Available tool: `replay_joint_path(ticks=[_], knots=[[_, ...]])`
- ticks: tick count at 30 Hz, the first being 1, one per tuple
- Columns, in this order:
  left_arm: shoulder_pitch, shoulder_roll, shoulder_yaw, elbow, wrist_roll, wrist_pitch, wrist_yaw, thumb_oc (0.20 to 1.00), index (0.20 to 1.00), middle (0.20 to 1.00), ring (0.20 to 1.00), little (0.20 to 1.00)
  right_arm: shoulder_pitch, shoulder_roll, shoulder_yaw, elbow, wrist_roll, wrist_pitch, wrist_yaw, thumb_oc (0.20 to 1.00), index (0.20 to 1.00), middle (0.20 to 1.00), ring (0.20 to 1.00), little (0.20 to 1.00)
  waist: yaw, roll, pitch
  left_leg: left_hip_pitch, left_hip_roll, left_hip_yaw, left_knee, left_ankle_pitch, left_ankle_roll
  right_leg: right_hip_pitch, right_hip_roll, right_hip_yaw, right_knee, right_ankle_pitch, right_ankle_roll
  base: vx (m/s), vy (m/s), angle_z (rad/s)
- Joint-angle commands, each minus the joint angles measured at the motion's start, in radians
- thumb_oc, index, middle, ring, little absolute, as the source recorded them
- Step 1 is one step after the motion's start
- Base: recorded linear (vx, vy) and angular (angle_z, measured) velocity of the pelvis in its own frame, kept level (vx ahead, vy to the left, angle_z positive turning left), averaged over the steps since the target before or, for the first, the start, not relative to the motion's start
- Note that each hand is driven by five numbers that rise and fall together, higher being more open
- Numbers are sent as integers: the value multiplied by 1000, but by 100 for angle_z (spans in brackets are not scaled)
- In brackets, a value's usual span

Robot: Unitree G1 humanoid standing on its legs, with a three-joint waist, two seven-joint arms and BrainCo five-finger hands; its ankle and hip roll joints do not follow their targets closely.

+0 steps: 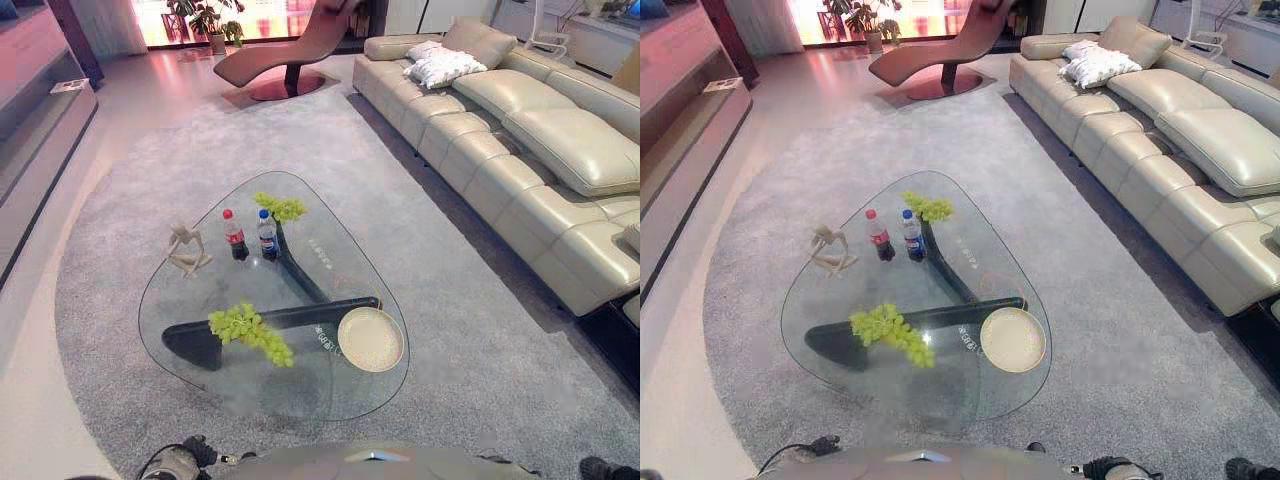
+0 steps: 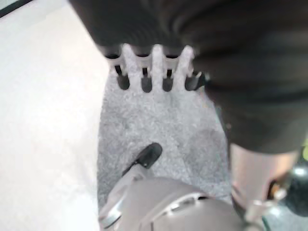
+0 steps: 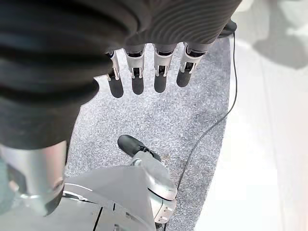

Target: Pick up fruits into the plate

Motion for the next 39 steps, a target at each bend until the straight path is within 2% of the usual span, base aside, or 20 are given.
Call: replay_joint_path(ticks=[1,7,13,24,28,33,34,39], knots=[[-75,4,7,76,4,-16,-7,1000,1000,1000,1000,1000,-99,6,16,69,0,10,4,1000,1000,1000,1000,1000,-7,-3,53,-2,-9,-41,19,-60,42,44,-3,-35,33,-41,-6,109,-121,7],[-77,4,8,74,7,-13,10,1000,1000,1000,1000,1000,-100,4,14,67,4,13,3,1000,1000,1000,1000,1000,-6,-3,55,-3,-9,-42,21,-61,42,43,-3,-35,35,-42,-6,0,0,0],[-77,6,5,71,9,-35,39,1000,1000,1000,1000,1000,-102,3,18,64,7,16,4,1000,1000,1000,1000,1000,-6,-2,60,-5,-10,-44,22,-60,43,40,-2,-32,39,-44,-7,0,0,0],[-97,28,12,15,-5,-164,165,1000,1000,1000,1000,1000,-104,-14,20,66,2,19,9,1000,1000,1000,1000,1000,-10,6,76,-16,-10,-42,17,-53,40,29,3,-27,33,-39,-8,4,1,0],[-110,52,-3,-38,60,-229,213,1000,1000,1000,1000,1000,-98,-30,24,53,-7,19,17,1000,1000,1000,1000,1000,-16,11,85,-24,-10,-34,22,-49,37,20,4,-23,37,-38,-7,29,6,0],[-207,99,-79,-126,88,-225,285,1000,1000,1000,1000,1000,-172,-72,64,19,30,11,16,1000,1000,1000,1000,1000,-34,30,148,-97,-10,-29,44,-37,35,-72,0,4,68,-33,-8,-176,54,-3],[-256,126,-98,-164,78,-222,324,1000,1000,1000,1000,1000,-214,-92,73,9,41,5,9,1000,1000,1000,1000,1000,-45,43,187,-126,-16,-29,41,-29,37,-111,2,15,74,-26,-11,-265,113,-3],[-336,212,-104,-269,134,-220,394,1000,1000,1000,1000,1000,-234,-127,78,-21,64,-9,-26,1000,1000,1000,1000,1000,-65,58,258,-169,-36,-24,31,-17,43,-167,4,40,77,-13,-13,-138,73,-12]])
